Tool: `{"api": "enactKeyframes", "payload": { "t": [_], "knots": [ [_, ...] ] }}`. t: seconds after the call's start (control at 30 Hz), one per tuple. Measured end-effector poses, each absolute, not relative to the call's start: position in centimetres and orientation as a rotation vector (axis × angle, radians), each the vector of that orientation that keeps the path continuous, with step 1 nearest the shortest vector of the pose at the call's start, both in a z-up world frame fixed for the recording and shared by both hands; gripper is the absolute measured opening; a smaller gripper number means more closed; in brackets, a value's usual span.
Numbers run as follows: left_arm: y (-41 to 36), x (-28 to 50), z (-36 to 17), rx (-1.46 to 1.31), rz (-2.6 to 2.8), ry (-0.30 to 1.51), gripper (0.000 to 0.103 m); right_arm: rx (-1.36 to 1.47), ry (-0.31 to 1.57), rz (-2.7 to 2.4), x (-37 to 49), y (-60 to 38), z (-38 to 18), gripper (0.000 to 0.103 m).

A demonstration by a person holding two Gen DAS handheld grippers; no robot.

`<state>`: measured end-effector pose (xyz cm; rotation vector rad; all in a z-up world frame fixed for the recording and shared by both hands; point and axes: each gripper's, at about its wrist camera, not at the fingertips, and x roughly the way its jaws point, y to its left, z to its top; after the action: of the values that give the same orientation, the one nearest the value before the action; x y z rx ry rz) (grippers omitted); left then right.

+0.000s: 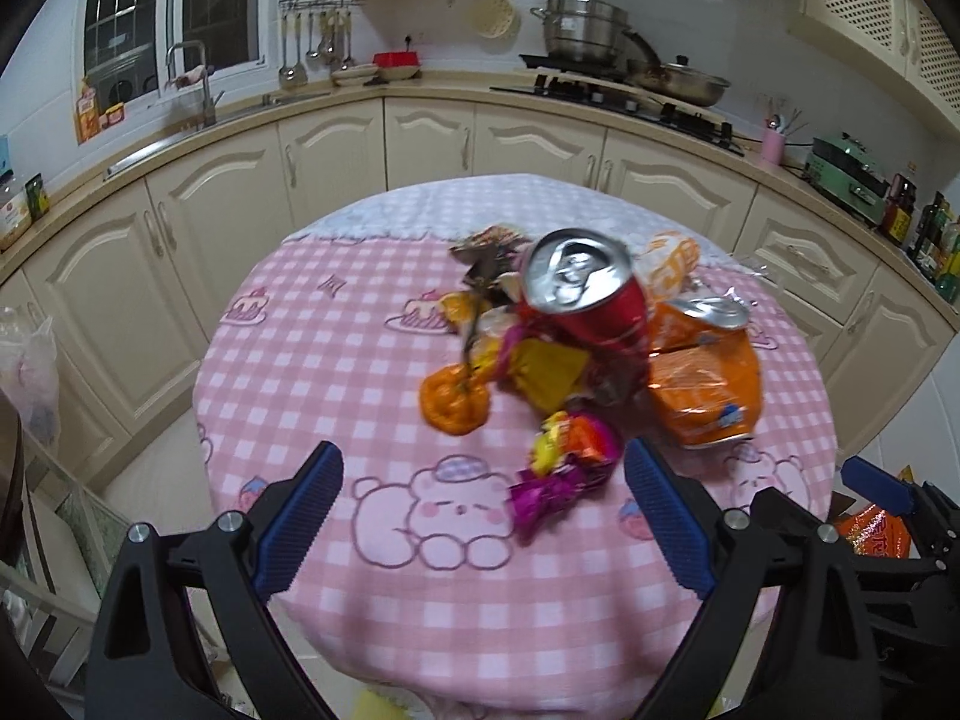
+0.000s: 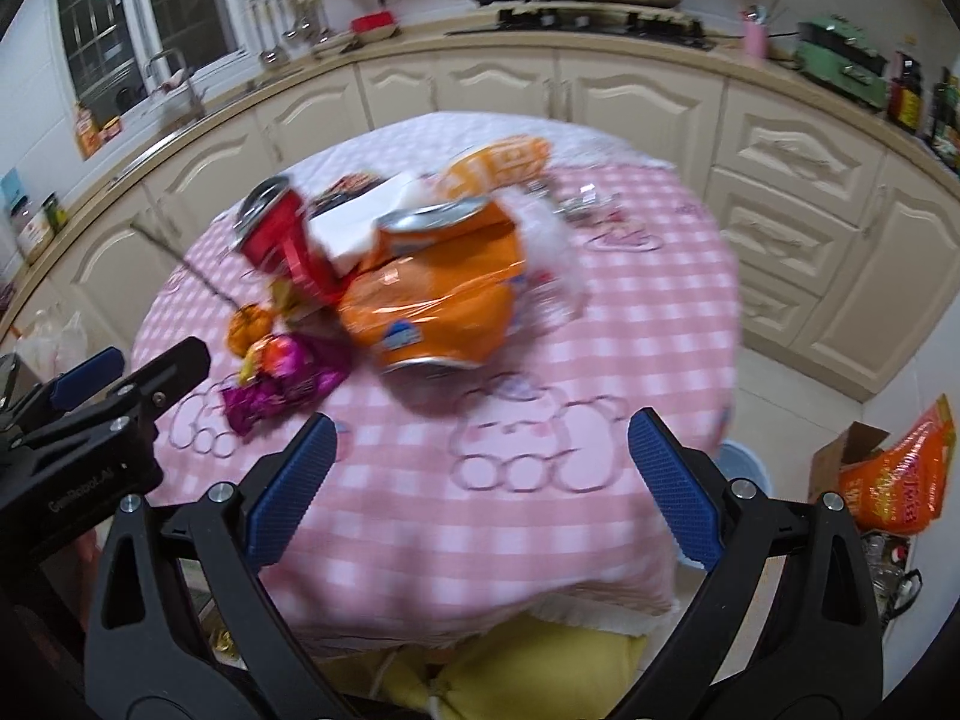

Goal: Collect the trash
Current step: 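Grasp the purple candy wrapper with the right gripper while the left gripper approaches the orange fruit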

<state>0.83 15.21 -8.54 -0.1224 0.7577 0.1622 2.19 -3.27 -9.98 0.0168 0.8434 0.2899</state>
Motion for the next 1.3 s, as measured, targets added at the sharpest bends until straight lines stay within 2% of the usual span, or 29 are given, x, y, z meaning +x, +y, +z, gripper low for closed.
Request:
{"api": "enactKeyframes", "payload": {
  "t": [0.23,0.53,0.97,1.0,1.03,1.1,1.2,1.3],
  "knots": [
    [18.6,0.1,-9.8,-0.147,0.182,0.781,0.092,0.051,0.875,0.45,2.8,0.1,-10.9,0.096],
    [21.8,0.4,-10.6,-0.164,0.21,0.774,0.092,0.067,0.91,0.526,4.2,3.9,-12.3,0.082],
    [24.9,2.2,-11.8,-0.181,0.229,0.789,0.093,0.055,0.941,0.433,8.0,7.2,-14.0,0.081],
    [25.0,2.5,-11.9,-0.188,0.219,0.796,0.093,0.035,0.937,0.413,8.2,7.5,-14.0,0.073],
    [25.2,2.6,-12.0,-0.191,0.214,0.797,0.093,0.004,0.931,0.396,8.2,7.8,-13.9,0.059],
    [25.2,2.9,-12.1,-0.2,0.199,0.796,0.093,-0.022,0.925,0.407,8.2,8.1,-13.9,0.049],
    [24.9,3.4,-12.2,-0.191,0.177,0.794,0.093,0.001,0.923,0.44,8.2,7.8,-13.8,0.041],
    [24.3,4.0,-12.4,-0.176,0.161,0.801,0.093,0.038,0.916,0.468,8.2,7.3,-13.9,0.038]
  ]
}}
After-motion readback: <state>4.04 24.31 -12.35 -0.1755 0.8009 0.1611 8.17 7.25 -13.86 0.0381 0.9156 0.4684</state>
